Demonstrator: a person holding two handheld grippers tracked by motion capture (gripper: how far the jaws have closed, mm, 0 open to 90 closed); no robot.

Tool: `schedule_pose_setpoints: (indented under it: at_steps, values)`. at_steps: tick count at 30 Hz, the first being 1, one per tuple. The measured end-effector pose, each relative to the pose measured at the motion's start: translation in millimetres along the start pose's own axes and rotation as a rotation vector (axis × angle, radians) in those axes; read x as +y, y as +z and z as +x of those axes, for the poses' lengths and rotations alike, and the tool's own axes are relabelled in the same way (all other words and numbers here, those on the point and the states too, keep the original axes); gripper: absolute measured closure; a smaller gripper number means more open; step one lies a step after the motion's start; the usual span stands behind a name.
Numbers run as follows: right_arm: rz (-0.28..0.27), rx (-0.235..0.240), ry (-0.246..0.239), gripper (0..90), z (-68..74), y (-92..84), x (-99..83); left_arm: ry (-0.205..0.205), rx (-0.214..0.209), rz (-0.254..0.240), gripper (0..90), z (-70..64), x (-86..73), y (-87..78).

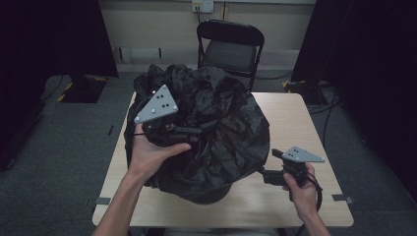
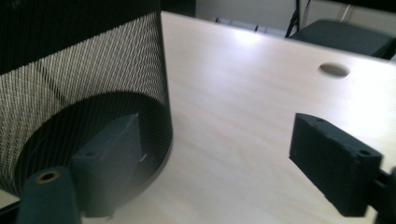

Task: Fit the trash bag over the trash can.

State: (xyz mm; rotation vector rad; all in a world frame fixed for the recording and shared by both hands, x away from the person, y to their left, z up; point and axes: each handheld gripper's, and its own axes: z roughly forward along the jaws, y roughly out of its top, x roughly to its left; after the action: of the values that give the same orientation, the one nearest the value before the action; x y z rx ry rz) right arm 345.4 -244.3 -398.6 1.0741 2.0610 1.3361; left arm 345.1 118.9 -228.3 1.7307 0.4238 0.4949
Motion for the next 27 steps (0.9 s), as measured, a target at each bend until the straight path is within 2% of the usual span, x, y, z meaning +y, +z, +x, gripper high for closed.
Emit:
schedule_pose_setpoints:
  at_steps: [3,6,7,9,10,11,13,17,20,22,24,27]
  values:
    - [-0.04,-0.014,-0.003,19.3,-2.0,-8.0,8.2,-0.021,-0.003,-0.007,26.9,1.1,-6.2,-2.7]
    - [-0.112,0.004,-0.021,11.7,-4.1,-25.4,28.9,-0.021,0.005,0.016,26.9,2.3,-13.8,-3.8]
    - [-0.131,-0.006,-0.041,12.5,-3.2,-29.5,34.8,-0.03,-0.004,0.017,27.0,4.0,-18.0,-3.4]
    - [-0.158,-0.057,-0.099,13.2,1.1,-36.8,46.0,-0.032,-0.01,0.016,27.9,5.6,-21.5,-2.0]
    - [-0.166,-0.052,-0.11,12.7,2.4,-39.9,51.4,-0.031,-0.011,0.021,27.9,6.1,-23.1,-0.9]
    - [-0.176,-0.03,-0.108,13.2,2.8,-42.7,56.5,-0.031,-0.011,0.021,27.8,6.1,-23.1,-0.9]
    - [-0.18,-0.027,-0.115,13.7,3.1,-45.8,61.1,-0.022,-0.014,0.025,27.8,6.4,-24.3,-1.2]
    - [-0.213,-0.058,-0.125,14.1,0.0,-58.8,77.1,-0.015,-0.011,0.032,27.8,7.1,-25.1,-2.1]
    - [-0.25,-0.058,-0.124,14.1,-2.0,-71.3,91.2,-0.021,-0.017,0.028,27.8,7.5,-25.3,-1.9]
    - [-0.295,-0.023,-0.135,21.1,0.7,-81.3,104.2,-0.007,-0.023,0.043,27.8,6.2,-23.8,-0.6]
    - [-0.329,-0.003,-0.149,22.5,6.3,-85.1,113.9,-0.001,-0.025,0.048,27.9,4.9,-22.7,0.4]
    - [-0.348,0.06,-0.155,23.4,17.6,-81.4,126.2,0.001,-0.027,0.044,27.8,4.2,-21.8,1.6]
